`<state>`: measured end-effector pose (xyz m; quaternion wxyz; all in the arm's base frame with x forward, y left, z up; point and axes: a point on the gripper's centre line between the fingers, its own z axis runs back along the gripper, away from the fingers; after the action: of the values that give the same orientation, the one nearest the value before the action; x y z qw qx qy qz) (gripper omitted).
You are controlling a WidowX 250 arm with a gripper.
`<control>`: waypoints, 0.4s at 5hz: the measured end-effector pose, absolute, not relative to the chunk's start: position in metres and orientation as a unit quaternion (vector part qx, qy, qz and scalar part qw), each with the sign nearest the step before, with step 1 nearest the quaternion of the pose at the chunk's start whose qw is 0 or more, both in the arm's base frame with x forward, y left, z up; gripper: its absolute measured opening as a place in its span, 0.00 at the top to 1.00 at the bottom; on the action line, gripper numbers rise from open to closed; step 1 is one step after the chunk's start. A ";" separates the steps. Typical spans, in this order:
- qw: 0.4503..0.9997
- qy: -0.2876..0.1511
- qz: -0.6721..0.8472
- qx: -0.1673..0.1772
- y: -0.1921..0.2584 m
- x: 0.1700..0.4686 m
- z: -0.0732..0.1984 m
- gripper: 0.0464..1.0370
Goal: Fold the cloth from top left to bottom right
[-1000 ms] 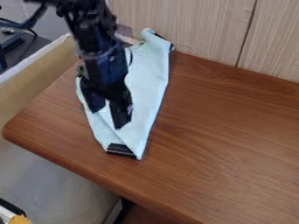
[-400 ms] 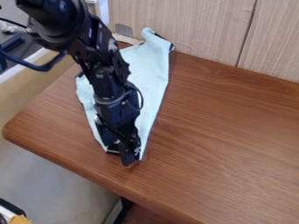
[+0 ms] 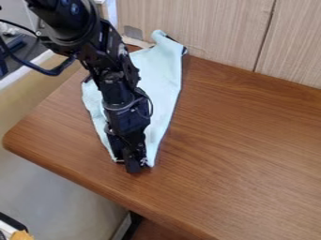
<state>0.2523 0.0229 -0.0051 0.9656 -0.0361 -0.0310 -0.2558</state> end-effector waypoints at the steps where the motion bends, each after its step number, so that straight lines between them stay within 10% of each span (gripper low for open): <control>1: 0.966 -0.031 -0.256 -0.033 0.024 0.256 -0.006 0.63; 2: 0.967 -0.031 -0.252 -0.031 0.025 0.257 -0.006 0.82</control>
<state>0.2571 0.0251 -0.0059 0.9667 -0.0313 -0.0307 -0.2521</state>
